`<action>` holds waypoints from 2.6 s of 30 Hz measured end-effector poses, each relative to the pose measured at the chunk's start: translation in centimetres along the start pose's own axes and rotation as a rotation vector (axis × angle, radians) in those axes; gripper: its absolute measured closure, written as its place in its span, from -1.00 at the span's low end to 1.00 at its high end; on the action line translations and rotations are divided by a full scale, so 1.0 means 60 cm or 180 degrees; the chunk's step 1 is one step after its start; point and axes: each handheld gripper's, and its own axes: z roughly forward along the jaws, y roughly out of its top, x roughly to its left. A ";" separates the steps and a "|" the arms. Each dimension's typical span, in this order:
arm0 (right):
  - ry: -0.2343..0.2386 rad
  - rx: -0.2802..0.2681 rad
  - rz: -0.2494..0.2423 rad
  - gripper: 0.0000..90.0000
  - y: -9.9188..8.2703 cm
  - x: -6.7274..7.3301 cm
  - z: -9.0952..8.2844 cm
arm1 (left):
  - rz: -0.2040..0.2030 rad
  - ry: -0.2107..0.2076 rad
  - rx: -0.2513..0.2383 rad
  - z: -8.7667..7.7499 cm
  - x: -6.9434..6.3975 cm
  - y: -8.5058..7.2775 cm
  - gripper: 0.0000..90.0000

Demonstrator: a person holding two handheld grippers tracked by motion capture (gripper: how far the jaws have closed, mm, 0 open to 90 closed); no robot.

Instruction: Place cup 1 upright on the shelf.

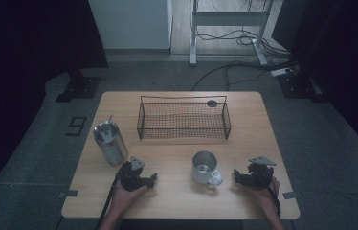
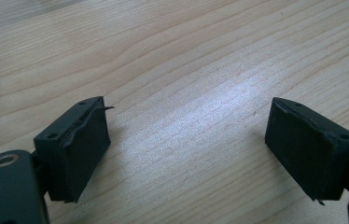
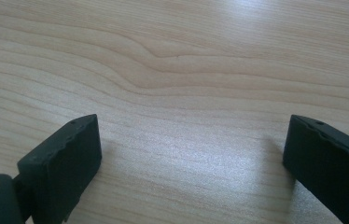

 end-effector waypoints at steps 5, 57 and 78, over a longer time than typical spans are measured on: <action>-0.0002 -0.0006 0.0000 -0.90 0.000 -0.001 0.000 | 0.0003 -0.0003 0.0006 0.001 0.000 0.002 -0.71; 0.0026 -0.0016 -0.0030 -0.87 -0.001 -0.007 -0.001 | -0.0525 0.0139 -0.0790 -0.144 0.078 0.004 -0.77; 0.0021 -0.0017 -0.0023 -0.87 -0.001 -0.007 -0.001 | -0.0672 0.0274 -0.0819 -0.163 0.121 -0.011 -0.84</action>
